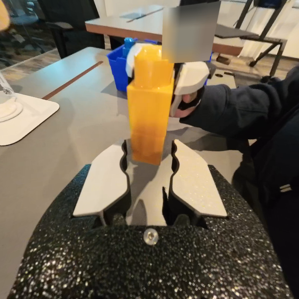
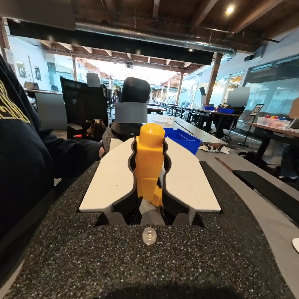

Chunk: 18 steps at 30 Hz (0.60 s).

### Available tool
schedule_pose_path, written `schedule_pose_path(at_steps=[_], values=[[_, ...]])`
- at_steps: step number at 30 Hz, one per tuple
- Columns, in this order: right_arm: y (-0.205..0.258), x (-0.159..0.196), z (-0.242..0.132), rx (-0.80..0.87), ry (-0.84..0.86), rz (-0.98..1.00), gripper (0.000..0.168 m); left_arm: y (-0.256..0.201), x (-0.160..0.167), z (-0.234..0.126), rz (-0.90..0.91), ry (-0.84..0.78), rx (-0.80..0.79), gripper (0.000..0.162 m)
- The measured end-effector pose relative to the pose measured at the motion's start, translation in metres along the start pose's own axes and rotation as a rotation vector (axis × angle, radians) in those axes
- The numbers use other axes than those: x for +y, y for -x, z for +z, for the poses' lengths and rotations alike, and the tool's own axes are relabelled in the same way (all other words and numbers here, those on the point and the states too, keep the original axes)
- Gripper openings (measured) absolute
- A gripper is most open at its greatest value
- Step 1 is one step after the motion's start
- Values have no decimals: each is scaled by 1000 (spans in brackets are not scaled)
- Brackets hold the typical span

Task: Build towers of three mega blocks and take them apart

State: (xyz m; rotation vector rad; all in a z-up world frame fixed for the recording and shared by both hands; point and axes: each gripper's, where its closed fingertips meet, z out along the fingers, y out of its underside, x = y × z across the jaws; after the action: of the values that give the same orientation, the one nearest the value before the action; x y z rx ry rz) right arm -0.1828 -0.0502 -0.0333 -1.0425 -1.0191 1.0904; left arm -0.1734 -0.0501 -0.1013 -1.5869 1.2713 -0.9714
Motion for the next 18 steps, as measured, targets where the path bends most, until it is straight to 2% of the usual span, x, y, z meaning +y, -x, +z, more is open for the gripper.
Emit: schedule_pose_path(at_steps=[3, 9, 12, 18], values=[[1, 0, 2, -14, 0, 20, 31, -2, 4, 3, 3, 19, 7, 39], [5, -1, 10, 27, 32, -39, 31, -2, 0, -1, -11, -33, 6, 36], [10, -2, 11, -8, 31, -14, 31, -4, 0, -5, 31, -30, -27, 35], [20, 9, 32, -65, 95, -92, 34, -7, 18, -25, 1, -12, -36, 36]])
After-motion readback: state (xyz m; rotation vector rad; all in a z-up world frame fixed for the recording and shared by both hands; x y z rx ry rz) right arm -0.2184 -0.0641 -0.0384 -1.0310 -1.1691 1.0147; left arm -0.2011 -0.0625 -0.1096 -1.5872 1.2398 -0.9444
